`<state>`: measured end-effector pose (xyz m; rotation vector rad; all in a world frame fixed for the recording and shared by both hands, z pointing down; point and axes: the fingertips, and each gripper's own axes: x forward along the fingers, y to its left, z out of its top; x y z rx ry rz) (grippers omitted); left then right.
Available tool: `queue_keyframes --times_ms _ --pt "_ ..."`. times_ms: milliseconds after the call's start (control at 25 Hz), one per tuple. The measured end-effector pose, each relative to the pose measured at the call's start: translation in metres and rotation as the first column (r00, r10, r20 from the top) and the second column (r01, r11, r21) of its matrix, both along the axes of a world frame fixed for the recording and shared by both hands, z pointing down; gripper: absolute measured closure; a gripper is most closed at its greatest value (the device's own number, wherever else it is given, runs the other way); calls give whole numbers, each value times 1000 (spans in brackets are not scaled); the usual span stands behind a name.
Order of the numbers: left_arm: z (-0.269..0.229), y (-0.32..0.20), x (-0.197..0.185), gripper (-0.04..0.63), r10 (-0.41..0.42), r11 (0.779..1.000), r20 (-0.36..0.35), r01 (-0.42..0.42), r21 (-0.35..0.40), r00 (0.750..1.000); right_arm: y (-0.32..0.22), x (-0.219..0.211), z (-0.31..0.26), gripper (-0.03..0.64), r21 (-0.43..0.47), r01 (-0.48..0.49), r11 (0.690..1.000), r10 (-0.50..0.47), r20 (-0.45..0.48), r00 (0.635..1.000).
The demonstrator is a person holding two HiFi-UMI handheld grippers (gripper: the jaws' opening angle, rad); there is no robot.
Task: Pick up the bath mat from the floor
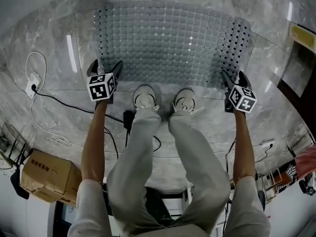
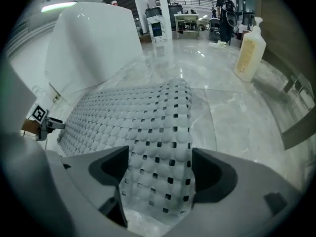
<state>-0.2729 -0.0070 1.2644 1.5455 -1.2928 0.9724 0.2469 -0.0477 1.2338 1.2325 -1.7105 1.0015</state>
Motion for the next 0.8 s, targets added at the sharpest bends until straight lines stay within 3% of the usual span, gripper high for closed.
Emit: queue_keyframes --times_ms 120,320,440,600,800 --pt "16 5 -4 119 -33 999 17 34 -23 999 3 6 16 250 3 -14 1000 14 -28 1000" --pt "19 7 -3 112 -44 999 21 44 0 999 3 8 21 250 45 13 999 -7 -133 991" --pt "20 6 -2 113 -39 999 29 40 -35 999 5 6 26 252 31 28 999 -21 -201 979" --pt "20 7 -6 121 -32 997 46 35 -65 998 5 -4 32 281 -4 35 999 -35 -206 978" --pt "14 8 -6 176 -37 997 60 42 -69 997 7 0 29 281 -18 61 998 -64 -207 976"
